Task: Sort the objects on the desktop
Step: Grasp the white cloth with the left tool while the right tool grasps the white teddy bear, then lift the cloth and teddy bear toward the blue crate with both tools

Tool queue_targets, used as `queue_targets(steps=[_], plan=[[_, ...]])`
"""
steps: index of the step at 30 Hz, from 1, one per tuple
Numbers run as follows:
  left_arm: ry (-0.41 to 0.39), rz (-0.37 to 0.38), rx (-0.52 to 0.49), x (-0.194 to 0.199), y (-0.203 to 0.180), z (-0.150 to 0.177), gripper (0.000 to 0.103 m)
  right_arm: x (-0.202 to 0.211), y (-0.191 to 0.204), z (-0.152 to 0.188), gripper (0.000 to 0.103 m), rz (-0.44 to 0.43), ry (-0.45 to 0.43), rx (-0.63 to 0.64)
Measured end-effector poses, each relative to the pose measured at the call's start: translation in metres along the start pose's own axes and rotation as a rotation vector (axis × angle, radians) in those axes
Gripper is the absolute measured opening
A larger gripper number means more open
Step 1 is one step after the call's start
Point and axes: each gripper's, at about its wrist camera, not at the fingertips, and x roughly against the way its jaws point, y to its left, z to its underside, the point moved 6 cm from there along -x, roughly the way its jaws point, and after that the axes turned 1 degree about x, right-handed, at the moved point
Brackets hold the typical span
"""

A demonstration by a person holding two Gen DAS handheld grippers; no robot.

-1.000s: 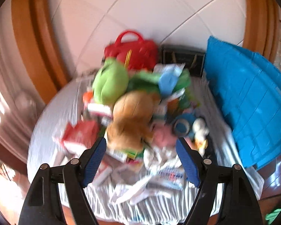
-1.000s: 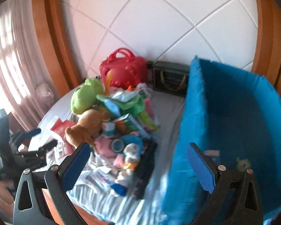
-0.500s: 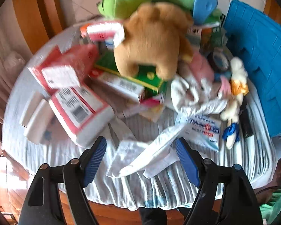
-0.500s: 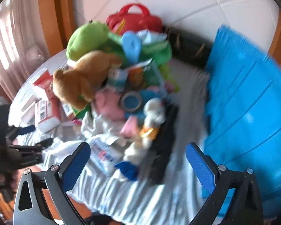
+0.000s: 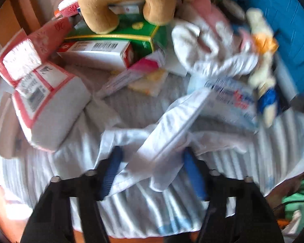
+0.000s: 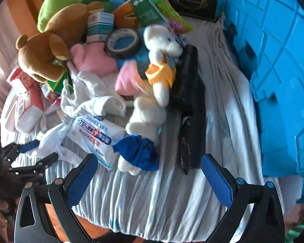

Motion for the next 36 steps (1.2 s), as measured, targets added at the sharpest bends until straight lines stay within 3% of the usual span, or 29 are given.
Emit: queue_targets(steps=[1, 2, 5, 11, 15, 17, 19, 20, 27, 36], plan=[[-0.003, 0.002, 0.008, 0.001, 0.001, -0.002, 0.027, -0.001, -0.001, 0.001, 0.103, 0.002, -0.002, 0.000], [-0.003, 0.009, 0.011, 0.001, 0.001, -0.004, 0.018, -0.001, -0.001, 0.002, 0.103, 0.007, -0.006, 0.001], [-0.023, 0.009, 0.033, 0.006, 0.003, -0.013, 0.012, -0.004, 0.001, 0.000, 0.103, 0.017, -0.011, 0.002], [-0.135, -0.023, 0.033, 0.037, -0.002, -0.034, 0.011, -0.023, 0.005, -0.010, 0.100, 0.017, 0.022, -0.038], [-0.160, -0.023, 0.035, 0.047, -0.005, -0.038, 0.011, -0.037, 0.008, -0.017, 0.075, 0.030, 0.038, -0.038], [-0.161, -0.024, 0.039, 0.050, -0.006, -0.037, 0.011, -0.049, 0.008, -0.017, 0.067, 0.032, 0.065, -0.045], [-0.164, -0.020, 0.043, 0.055, -0.007, -0.035, 0.011, -0.058, 0.007, -0.017, 0.050, 0.044, 0.083, -0.042], [-0.169, -0.028, 0.041, 0.060, -0.008, -0.034, 0.011, -0.061, 0.007, -0.016, 0.035, 0.043, 0.094, -0.039], [-0.249, -0.038, 0.057, 0.104, -0.002, -0.037, 0.011, -0.025, 0.014, -0.021, 0.027, -0.013, 0.021, -0.037], [-0.415, -0.010, 0.030, 0.168, -0.031, -0.101, 0.011, 0.074, 0.020, -0.059, 0.027, -0.065, -0.210, -0.031]])
